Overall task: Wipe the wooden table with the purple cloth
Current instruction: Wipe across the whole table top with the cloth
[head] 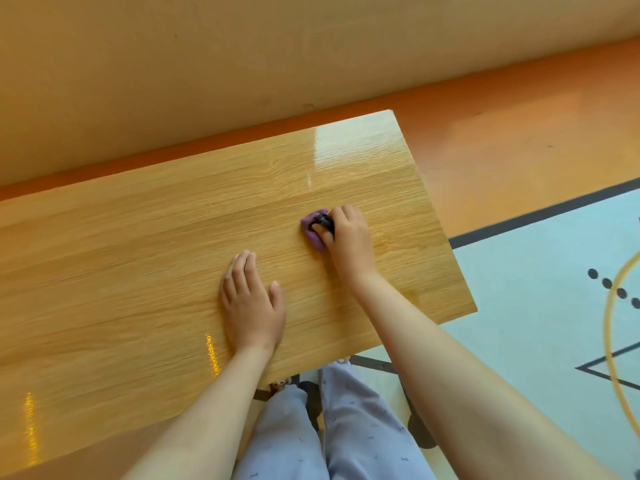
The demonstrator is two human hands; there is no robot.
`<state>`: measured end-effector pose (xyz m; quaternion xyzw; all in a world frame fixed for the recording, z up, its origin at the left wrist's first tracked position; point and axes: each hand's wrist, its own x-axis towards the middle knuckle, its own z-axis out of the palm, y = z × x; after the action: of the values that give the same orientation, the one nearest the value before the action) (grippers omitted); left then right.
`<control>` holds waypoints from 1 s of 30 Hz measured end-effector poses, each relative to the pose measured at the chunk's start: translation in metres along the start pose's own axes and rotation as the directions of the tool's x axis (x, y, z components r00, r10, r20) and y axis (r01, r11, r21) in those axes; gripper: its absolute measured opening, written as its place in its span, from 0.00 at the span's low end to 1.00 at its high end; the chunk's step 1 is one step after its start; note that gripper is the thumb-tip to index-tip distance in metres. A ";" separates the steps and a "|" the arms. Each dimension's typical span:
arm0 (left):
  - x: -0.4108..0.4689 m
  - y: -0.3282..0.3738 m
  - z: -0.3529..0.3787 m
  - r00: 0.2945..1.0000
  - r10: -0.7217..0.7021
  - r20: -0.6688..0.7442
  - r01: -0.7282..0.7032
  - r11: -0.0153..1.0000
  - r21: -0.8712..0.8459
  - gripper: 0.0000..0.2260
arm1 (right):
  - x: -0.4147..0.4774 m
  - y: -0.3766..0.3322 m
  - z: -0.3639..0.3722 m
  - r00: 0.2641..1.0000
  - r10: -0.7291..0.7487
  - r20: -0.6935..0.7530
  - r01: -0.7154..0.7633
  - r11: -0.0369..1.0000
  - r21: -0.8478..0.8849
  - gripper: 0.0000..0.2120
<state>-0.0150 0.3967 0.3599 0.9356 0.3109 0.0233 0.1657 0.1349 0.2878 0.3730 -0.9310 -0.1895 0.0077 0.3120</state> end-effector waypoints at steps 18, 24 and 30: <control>-0.001 -0.001 0.000 1.000 0.026 -0.017 -0.026 1.000 -0.007 0.26 | -0.057 -0.016 0.003 0.999 0.010 0.033 -0.010 1.000 0.025 0.11; -0.001 0.000 0.000 0.999 0.025 -0.027 -0.026 0.999 -0.023 0.26 | -0.033 0.047 -0.042 0.976 0.188 -0.113 -0.190 0.982 -0.003 0.09; 0.000 -0.001 0.001 1.000 0.022 -0.021 -0.022 1.000 -0.014 0.26 | -0.031 0.098 -0.078 0.899 0.369 -0.236 -0.396 0.914 -0.081 0.12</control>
<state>-0.0152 0.3970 0.3587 0.9375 0.3022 0.0370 0.1688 0.1506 0.1595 0.3750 -0.9632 0.0322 -0.0440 0.2631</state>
